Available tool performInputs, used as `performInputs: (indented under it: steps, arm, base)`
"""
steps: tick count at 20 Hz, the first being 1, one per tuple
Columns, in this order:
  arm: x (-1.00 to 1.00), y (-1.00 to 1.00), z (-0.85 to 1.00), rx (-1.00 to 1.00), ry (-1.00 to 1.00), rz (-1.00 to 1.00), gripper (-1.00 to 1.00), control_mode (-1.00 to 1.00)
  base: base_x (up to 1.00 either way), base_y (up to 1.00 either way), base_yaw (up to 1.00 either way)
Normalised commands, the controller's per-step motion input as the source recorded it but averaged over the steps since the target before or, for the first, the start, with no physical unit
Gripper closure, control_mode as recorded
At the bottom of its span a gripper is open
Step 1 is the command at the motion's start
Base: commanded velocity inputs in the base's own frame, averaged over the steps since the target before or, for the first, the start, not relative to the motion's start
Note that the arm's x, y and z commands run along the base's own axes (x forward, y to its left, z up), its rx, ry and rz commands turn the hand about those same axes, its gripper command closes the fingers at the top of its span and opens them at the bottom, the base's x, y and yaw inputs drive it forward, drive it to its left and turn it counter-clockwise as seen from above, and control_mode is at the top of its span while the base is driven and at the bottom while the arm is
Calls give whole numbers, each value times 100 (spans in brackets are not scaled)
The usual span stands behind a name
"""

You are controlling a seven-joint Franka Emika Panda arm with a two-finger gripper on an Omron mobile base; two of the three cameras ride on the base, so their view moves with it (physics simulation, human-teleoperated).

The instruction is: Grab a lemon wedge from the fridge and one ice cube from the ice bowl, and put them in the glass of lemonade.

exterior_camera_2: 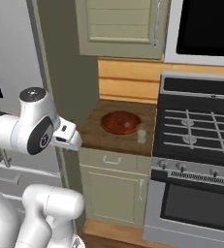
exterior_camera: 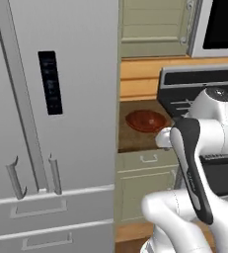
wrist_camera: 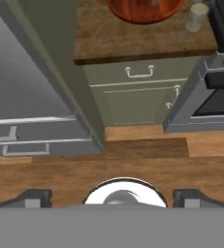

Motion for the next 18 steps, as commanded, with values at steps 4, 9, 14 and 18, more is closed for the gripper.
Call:
performInputs:
  steps: [4,9,14,18]
  arm:
    - [0,0,0,0,0,0,-100,100]
    - [0,0,0,0,0,0,-100,100]
    - [0,0,0,0,0,0,-100,100]
    - [0,0,0,0,0,0,-100,100]
  base:
    - [-18,100,-18]
    - [6,100,-17]
    - [5,95,-5]
    - [0,15,0]
